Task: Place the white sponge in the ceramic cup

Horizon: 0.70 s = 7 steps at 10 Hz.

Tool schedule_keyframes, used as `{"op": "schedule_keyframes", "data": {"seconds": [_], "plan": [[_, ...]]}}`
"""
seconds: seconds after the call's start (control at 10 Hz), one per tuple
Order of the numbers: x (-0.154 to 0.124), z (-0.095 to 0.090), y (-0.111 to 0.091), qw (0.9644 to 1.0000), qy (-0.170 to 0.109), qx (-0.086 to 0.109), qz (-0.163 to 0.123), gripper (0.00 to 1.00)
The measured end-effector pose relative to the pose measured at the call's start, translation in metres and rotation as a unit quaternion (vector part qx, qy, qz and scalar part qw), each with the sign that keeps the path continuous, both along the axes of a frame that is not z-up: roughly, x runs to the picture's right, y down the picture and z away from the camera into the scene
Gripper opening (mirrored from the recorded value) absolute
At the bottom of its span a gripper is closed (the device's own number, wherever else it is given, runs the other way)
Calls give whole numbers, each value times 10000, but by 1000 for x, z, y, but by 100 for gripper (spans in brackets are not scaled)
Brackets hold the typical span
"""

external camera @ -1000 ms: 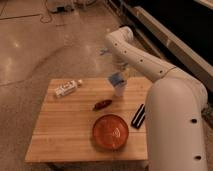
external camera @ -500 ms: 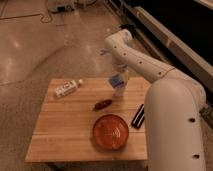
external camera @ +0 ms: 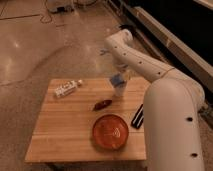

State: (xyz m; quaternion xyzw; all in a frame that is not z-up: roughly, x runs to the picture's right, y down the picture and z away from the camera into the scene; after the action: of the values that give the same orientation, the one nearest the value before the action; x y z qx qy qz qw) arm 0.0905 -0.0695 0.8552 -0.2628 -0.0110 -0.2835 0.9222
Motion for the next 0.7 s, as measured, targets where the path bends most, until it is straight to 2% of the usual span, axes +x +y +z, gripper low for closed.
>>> {"op": "schedule_keyframes", "data": {"seconds": [0.2, 0.7], "plan": [[8, -2, -2, 10000, 32, 64, 33, 1], [23, -22, -68, 9992, 68, 387, 72, 0]]}}
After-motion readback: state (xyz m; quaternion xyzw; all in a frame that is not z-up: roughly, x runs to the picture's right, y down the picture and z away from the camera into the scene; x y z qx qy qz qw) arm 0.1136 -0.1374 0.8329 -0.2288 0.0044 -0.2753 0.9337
